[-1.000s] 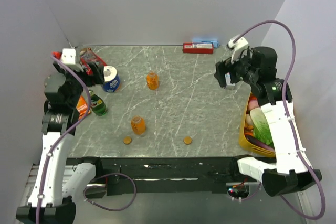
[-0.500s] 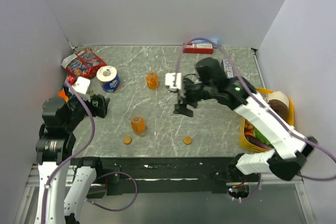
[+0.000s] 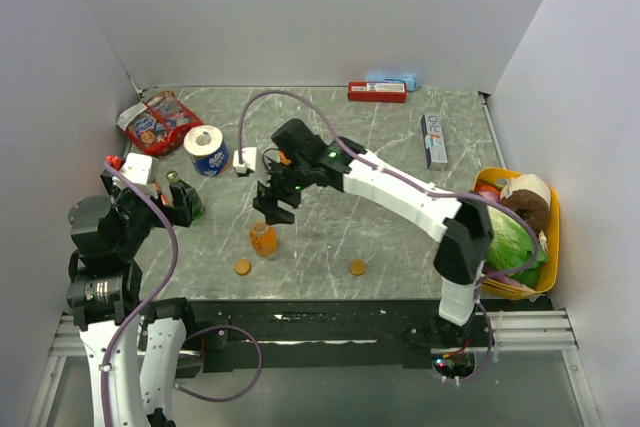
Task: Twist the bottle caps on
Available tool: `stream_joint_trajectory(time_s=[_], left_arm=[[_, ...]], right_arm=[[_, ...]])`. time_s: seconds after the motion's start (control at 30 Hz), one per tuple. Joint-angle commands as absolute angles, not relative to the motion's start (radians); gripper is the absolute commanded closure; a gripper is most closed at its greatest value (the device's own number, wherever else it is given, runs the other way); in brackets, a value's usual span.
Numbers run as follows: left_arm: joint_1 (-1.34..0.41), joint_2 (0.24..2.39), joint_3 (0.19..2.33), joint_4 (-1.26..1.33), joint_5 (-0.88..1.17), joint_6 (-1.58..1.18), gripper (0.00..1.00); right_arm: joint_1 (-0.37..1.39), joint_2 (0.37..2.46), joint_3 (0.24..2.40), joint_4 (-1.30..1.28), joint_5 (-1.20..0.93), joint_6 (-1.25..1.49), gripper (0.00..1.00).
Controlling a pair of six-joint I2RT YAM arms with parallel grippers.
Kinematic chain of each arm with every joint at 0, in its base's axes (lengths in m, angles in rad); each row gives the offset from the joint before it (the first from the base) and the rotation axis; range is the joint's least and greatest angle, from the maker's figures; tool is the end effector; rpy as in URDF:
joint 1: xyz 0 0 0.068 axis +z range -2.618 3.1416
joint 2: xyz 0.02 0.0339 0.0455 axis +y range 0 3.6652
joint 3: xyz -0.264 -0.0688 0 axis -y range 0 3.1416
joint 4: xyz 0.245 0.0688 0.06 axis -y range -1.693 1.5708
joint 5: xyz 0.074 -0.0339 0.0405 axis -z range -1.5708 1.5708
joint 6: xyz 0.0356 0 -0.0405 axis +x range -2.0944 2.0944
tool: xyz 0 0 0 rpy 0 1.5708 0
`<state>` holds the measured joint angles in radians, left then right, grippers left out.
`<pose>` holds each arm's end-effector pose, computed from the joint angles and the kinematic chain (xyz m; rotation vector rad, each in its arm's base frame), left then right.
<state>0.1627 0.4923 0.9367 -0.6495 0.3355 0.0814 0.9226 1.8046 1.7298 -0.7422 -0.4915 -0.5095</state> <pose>0.0889 0.0027 0.3759 0.1697 1.7577 -0.1208 0.2294 0.3307 0.3350 -1.7481 1.6476 0.7809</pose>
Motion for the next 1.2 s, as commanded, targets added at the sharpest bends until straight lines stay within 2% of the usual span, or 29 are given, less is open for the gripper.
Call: stream_joint_trajectory(time_s=[0.0,0.37,0.73,1.17], left_arm=[[0.187,0.483,0.999,-0.621,0.406,0.025,0.04],[0.222,0.462,1.028,-0.621,0.422,0.009,0.04],[0.232,0.463,1.023,-0.595,0.454,-0.029,0.04],[0.238,0.479,1.02,-0.572,0.48,-0.051,0.04]], right_arm=[[0.943,1.88,1.81,-0.684,-0.503,-0.46,0.17],[1.006,1.98,1.795,-0.673,-0.418,-0.471,0.17],[1.011,2.008,1.767,-0.655,-0.319,-0.482,0.4],[1.035,2.039,1.773,-0.638,-0.298,-0.486,0.4]])
